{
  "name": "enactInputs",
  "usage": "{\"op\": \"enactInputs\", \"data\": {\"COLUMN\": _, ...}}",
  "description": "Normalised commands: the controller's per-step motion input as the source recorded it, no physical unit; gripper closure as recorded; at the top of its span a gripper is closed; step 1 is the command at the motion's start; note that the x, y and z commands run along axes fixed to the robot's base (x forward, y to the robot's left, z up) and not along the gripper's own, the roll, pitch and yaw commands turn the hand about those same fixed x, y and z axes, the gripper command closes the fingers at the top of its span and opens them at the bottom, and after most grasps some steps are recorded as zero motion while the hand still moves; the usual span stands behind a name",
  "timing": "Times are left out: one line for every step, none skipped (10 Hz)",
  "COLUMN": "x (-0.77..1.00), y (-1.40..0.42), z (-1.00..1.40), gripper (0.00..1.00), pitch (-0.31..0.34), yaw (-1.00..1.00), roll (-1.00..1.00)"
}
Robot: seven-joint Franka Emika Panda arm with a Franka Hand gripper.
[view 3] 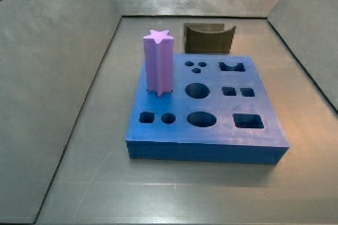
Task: Pick up the 3 prong object. Move up. Place the 3 prong object on the fixture. Regrasp the 3 prong object. Move to above the board. Insert the 3 prong object.
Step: Move to above the board.
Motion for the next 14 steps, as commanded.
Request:
{"op": "enactInputs", "data": {"x": -0.82, "y": -1.00, "z": 0.28, "gripper": 1.00, "pitch": -0.074, "yaw": -0.14, "roll": -1.00}}
{"op": "enactInputs", "data": {"x": -0.89, "y": -1.00, "z": 0.29, "gripper": 1.00, "pitch": -0.085, "yaw": -0.13, "roll": -1.00}}
{"op": "enactInputs", "data": {"x": -0.81, "y": -0.79, "z": 0.24, "gripper": 1.00, "pitch": -0.099, "yaw": -0.13, "roll": -1.00}}
{"op": "enactInputs", "data": {"x": -0.59, "y": -0.47, "z": 0.16, "gripper": 1.00, "pitch": -0.113, "yaw": -0.13, "roll": -1.00}}
{"op": "enactInputs", "data": {"x": -0.38, "y": -0.17, "z": 0.09, "gripper": 1.00, "pitch": -0.134, "yaw": -0.13, "roll": -1.00}}
{"op": "enactInputs", "data": {"x": -0.30, "y": -0.05, "z": 0.06, "gripper": 1.00, "pitch": -0.158, "yaw": -0.12, "roll": -1.00}}
{"op": "enactInputs", "data": {"x": -0.27, "y": 0.00, "z": 0.04, "gripper": 1.00, "pitch": -0.182, "yaw": -0.12, "roll": -1.00}}
{"op": "enactInputs", "data": {"x": -0.24, "y": 0.08, "z": 0.03, "gripper": 1.00, "pitch": -0.266, "yaw": -0.10, "roll": -1.00}}
{"op": "enactInputs", "data": {"x": -0.23, "y": 0.12, "z": 0.03, "gripper": 1.00, "pitch": -0.305, "yaw": -0.08, "roll": -0.89}}
{"op": "enactInputs", "data": {"x": -0.24, "y": 0.12, "z": 0.03, "gripper": 1.00, "pitch": -0.312, "yaw": -0.05, "roll": -0.70}}
{"op": "enactInputs", "data": {"x": -0.24, "y": 0.11, "z": 0.03, "gripper": 1.00, "pitch": -0.300, "yaw": -0.02, "roll": -0.49}}
{"op": "enactInputs", "data": {"x": -0.22, "y": 0.10, "z": 0.03, "gripper": 1.00, "pitch": -0.273, "yaw": -0.01, "roll": -0.37}}
{"op": "enactInputs", "data": {"x": -0.18, "y": 0.09, "z": 0.02, "gripper": 1.00, "pitch": -0.236, "yaw": -0.01, "roll": -0.29}}
{"op": "enactInputs", "data": {"x": -0.15, "y": 0.07, "z": 0.02, "gripper": 1.00, "pitch": -0.194, "yaw": -0.01, "roll": -0.22}}
